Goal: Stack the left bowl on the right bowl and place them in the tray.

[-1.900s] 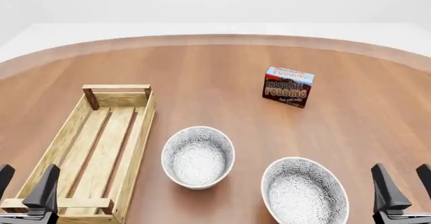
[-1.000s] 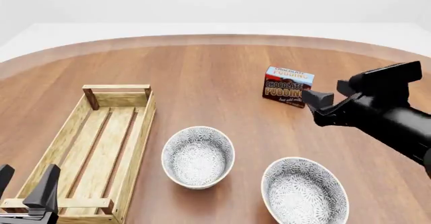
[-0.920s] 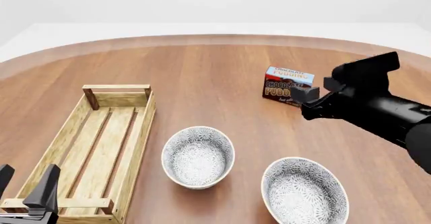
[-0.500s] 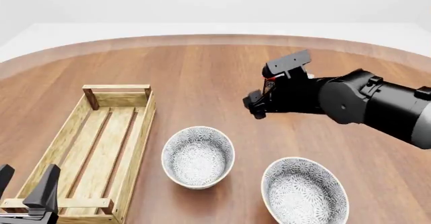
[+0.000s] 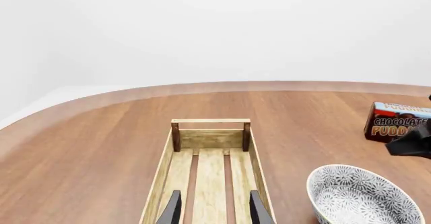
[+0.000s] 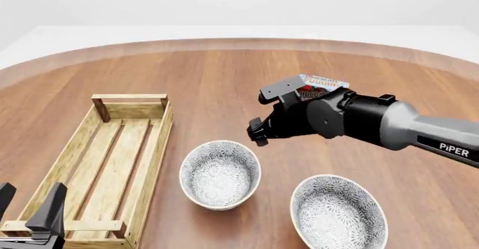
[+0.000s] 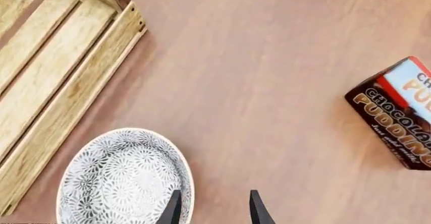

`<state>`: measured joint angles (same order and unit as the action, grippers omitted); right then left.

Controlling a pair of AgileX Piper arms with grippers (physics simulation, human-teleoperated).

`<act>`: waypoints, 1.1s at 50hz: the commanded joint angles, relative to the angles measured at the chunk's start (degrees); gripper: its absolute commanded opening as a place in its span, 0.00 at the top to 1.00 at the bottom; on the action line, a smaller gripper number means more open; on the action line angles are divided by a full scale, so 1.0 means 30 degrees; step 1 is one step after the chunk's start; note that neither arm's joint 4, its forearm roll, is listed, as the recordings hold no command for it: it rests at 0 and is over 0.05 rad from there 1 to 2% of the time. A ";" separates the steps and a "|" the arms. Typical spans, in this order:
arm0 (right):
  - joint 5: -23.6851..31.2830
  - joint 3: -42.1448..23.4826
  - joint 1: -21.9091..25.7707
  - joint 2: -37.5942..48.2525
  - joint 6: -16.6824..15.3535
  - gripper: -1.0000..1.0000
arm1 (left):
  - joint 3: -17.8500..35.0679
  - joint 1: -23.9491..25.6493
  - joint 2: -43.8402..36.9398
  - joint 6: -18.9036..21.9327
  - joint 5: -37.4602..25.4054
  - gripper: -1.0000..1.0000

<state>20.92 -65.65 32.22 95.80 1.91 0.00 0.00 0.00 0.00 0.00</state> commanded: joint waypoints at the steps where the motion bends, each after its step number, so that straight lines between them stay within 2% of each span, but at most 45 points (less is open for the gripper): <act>1: -0.0456 0.0142 0.0685 0.1006 0.0372 0.00 | 0.0000 0.0000 0.0000 0.0000 0.0000 0.00; 55: -0.2820 0.1143 0.1747 0.3553 0.1599 0.00 | 0.0000 0.0000 0.0000 0.0000 0.0000 0.00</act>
<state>13.62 -62.67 36.98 105.38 5.96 0.00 0.00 0.00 0.00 0.00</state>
